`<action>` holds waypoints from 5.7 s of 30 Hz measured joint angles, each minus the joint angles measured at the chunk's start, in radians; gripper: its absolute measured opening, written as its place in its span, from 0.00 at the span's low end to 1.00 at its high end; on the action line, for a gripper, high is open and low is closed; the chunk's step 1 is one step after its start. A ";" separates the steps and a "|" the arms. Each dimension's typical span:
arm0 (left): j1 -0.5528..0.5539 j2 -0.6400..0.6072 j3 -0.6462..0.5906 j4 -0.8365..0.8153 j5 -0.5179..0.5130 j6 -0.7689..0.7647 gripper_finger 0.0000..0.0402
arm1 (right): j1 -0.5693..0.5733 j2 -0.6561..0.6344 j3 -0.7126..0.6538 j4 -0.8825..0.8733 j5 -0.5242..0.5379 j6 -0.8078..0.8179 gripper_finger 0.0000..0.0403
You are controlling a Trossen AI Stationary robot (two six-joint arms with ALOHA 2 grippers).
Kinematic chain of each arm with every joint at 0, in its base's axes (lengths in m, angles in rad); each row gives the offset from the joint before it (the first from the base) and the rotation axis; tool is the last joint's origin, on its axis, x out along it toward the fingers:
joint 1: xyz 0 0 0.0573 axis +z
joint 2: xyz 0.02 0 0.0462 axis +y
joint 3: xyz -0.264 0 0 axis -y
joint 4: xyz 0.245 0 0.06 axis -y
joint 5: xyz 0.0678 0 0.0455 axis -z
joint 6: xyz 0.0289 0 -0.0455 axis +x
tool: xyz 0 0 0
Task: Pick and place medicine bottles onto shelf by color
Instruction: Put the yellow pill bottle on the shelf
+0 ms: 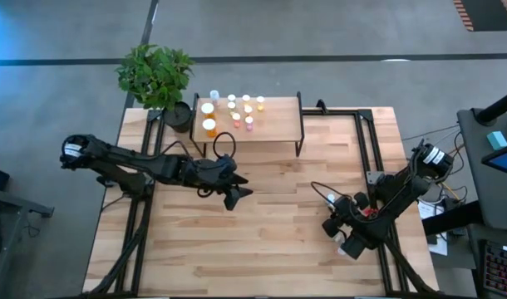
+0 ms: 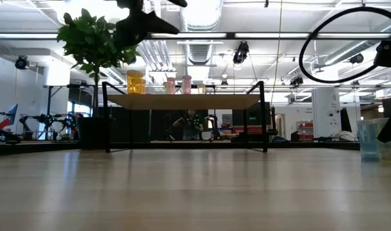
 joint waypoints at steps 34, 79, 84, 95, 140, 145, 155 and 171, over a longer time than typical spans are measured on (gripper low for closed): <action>0.007 0.295 0.126 0.562 0.171 0.349 0.53 | -0.383 -0.036 0.612 0.164 0.126 -1.303 0.20; -0.021 0.254 0.128 0.458 0.175 0.501 0.31 | -0.438 -0.018 0.788 0.192 -0.165 -1.343 0.20; -0.021 0.254 0.127 0.459 0.175 0.495 0.28 | -0.439 -0.018 0.788 0.191 -0.158 -1.342 0.20; 0.005 0.255 0.127 0.456 0.170 0.493 0.28 | -0.446 -0.026 0.788 0.121 -0.118 -1.313 0.44; 0.554 0.405 0.150 0.500 -0.075 0.608 0.28 | -0.535 -0.502 0.755 -0.415 0.245 -1.300 0.57; 0.564 0.408 0.150 0.499 -0.078 0.608 0.28 | -0.534 -0.499 0.755 -0.416 0.246 -1.323 0.57; 0.563 0.408 0.147 0.499 -0.080 0.605 0.31 | -0.534 -0.499 0.755 -0.415 0.245 -1.343 0.57; 0.563 0.408 0.147 0.494 -0.070 0.605 0.31 | -0.534 -0.498 0.755 -0.414 0.244 -1.333 0.57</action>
